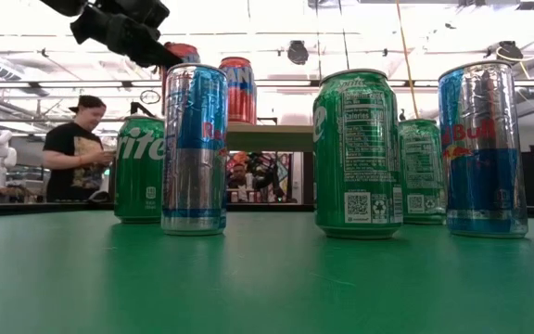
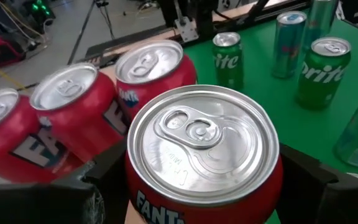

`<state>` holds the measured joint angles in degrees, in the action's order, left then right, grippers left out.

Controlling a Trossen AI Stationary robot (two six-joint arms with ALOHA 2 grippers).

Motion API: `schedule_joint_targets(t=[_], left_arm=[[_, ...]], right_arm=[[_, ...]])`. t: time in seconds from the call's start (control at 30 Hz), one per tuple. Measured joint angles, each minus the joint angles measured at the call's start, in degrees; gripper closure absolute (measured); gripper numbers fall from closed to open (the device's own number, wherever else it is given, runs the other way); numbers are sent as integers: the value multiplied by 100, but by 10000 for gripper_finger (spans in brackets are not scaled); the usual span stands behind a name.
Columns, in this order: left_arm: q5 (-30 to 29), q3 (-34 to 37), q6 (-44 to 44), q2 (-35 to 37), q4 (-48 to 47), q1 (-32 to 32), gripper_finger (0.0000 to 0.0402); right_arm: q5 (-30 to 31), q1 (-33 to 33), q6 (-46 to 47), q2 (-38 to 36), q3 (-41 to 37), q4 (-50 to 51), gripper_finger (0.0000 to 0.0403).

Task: Place canned beverage on shelf
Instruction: Put the red soda can on the shelf aligned with the other red soda can

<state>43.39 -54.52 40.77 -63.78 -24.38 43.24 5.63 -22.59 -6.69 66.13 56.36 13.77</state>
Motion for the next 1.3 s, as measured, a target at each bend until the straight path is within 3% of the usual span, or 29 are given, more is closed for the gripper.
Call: schedule_joint_targets(t=[0.5,0.83,1.03,1.3], left_arm=[[-398,-4,-423,-187,-161,-2,50],[-1116,-4,-603,-65,41,-63,15],[-1123,-7,-607,256,45,-177,8],[-1856,-7,-1212,1217,957,-470,8]], right_arm=[[2,0,-14,0,0,34,53],[4,0,-3,0,0,34,53],[4,0,-3,0,0,36,53],[16,0,-7,0,0,80,53]])
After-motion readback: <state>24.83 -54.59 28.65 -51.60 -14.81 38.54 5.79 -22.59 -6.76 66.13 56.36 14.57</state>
